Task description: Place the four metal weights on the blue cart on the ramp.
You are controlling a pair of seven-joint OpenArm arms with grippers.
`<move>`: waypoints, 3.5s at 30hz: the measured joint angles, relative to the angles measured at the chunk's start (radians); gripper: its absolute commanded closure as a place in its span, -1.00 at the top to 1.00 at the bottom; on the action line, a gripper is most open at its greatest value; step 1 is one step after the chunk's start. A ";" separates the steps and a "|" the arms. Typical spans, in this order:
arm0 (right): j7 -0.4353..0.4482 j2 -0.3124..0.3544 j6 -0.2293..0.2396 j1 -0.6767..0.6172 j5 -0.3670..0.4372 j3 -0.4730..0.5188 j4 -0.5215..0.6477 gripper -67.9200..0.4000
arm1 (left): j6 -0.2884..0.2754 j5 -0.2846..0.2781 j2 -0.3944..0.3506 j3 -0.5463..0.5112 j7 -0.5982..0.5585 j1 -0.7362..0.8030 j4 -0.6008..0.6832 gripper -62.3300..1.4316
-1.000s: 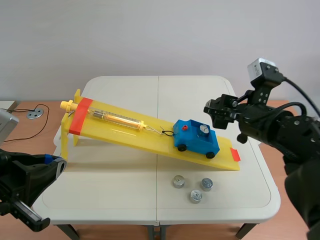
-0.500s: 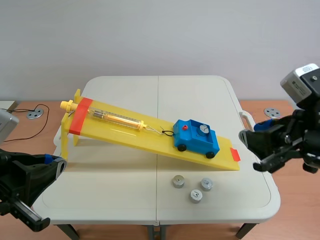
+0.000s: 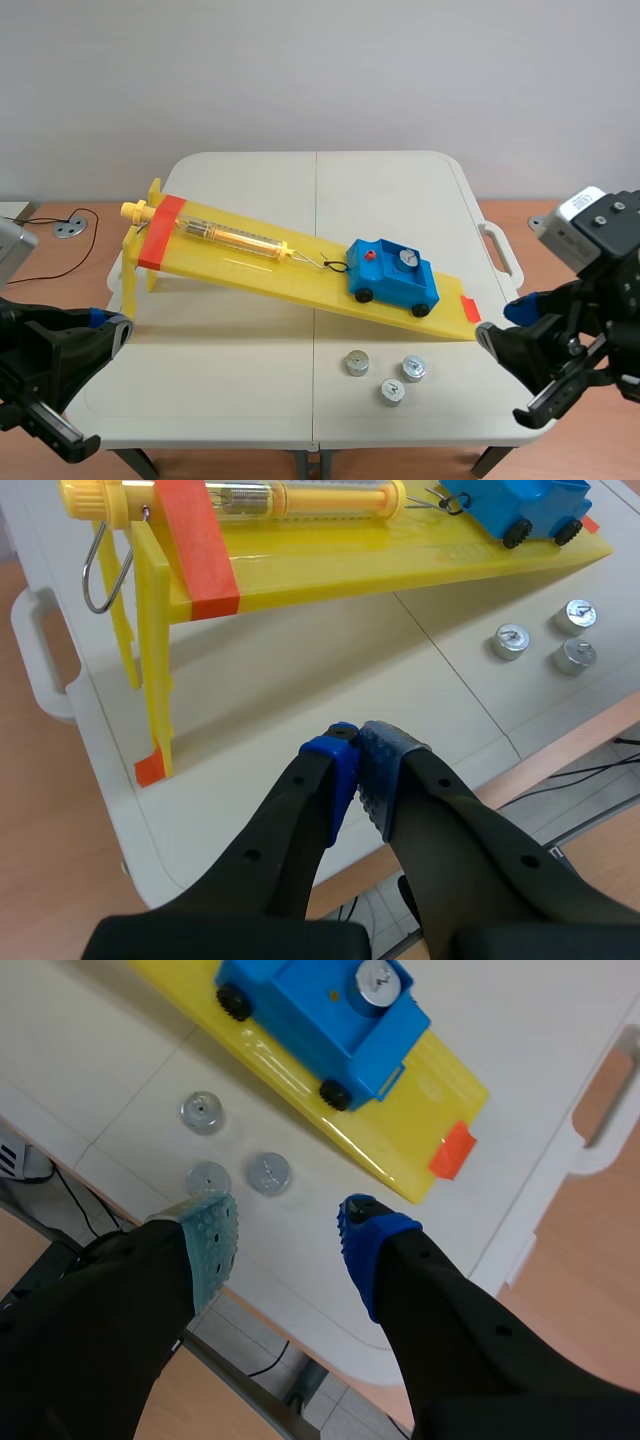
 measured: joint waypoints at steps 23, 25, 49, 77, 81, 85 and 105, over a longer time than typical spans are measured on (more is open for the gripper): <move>0.169 -0.134 -0.069 0.216 -0.287 -0.283 -0.389 -0.26 | 0.000 0.000 0.000 0.000 0.000 0.000 0.000 -0.83; 0.179 -0.145 -0.083 0.232 -0.303 -0.304 -0.429 -0.26 | 0.000 0.000 0.000 0.000 0.000 0.000 0.000 -0.83; 0.250 -0.188 -0.173 0.286 -0.351 -0.367 -0.570 -0.88 | 0.000 0.000 0.000 0.000 0.000 0.000 0.000 -0.83; 0.076 -0.122 -0.131 0.019 0.097 0.023 -0.056 -0.97 | 0.000 0.000 0.000 0.000 0.000 0.000 0.000 -0.83; 0.064 -0.128 -0.132 0.036 0.175 0.097 -0.037 -0.97 | 0.000 0.000 0.000 0.000 0.000 0.000 0.000 -0.83; 0.038 -0.169 -0.132 0.097 0.178 0.116 -0.045 -0.97 | 0.000 0.000 0.000 0.000 0.000 0.000 0.000 -0.83; 0.027 -0.289 -0.132 0.433 0.159 0.067 -0.450 -0.97 | 0.000 0.000 0.000 0.000 0.000 0.000 0.000 -0.83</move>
